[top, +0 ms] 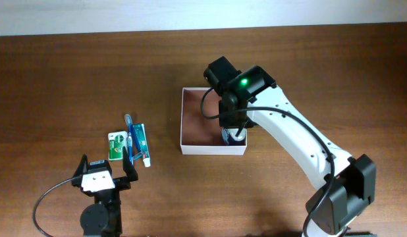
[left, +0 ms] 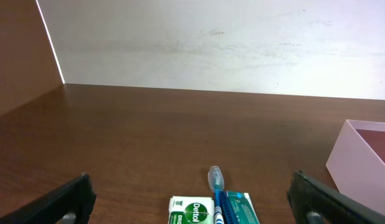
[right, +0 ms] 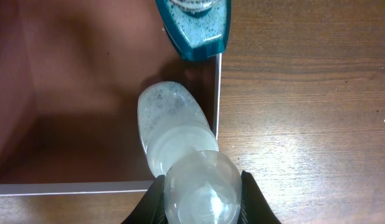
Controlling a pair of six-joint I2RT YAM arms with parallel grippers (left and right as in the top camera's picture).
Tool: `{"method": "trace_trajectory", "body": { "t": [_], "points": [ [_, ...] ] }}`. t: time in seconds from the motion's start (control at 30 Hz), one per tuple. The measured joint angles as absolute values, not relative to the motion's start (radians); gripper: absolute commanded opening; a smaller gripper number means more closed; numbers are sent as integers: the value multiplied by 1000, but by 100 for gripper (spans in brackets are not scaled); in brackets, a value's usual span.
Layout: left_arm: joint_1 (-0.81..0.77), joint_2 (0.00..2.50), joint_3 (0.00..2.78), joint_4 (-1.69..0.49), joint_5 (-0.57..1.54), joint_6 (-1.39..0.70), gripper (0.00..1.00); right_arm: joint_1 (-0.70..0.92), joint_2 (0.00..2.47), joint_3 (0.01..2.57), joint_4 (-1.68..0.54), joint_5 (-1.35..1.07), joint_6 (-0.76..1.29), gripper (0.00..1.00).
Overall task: Pack container
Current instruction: 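Lower the soap bottle into the box, laying it down, and release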
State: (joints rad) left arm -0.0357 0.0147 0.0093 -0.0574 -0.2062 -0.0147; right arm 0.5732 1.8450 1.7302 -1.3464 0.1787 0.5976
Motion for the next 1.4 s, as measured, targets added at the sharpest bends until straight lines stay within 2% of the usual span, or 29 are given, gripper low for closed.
{"method": "trace_trajectory", "body": {
  "t": [1.4],
  "points": [
    [-36, 15, 9, -57, -206, -14, 100, 577, 1845, 1736, -1333, 254, 598, 15]
  ]
}}
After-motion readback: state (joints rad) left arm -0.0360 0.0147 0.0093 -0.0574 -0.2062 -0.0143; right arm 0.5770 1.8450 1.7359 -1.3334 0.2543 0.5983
